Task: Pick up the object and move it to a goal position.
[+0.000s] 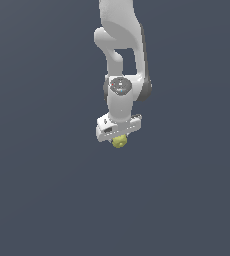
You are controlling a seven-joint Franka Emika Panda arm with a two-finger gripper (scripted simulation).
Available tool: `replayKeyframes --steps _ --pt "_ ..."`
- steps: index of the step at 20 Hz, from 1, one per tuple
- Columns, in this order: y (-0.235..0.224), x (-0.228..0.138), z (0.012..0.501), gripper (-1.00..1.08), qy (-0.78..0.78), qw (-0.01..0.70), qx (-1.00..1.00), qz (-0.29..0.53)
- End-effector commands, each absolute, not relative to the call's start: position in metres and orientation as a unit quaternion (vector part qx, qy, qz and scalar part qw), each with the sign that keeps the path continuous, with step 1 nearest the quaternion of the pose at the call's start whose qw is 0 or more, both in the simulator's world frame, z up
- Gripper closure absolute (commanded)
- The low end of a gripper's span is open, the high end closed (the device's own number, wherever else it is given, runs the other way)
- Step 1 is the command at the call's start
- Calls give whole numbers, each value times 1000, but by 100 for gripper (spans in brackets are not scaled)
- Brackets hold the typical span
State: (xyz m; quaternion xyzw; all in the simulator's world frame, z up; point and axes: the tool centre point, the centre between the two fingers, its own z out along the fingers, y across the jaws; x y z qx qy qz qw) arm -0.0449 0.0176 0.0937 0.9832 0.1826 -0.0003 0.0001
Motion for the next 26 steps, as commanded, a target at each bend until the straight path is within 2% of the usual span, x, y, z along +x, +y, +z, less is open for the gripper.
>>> replayKeyframes --steps 1,26 --pt "14 -43 115 108 183 0 983 0" --pt "-34 -9 373 108 183 0 983 0"
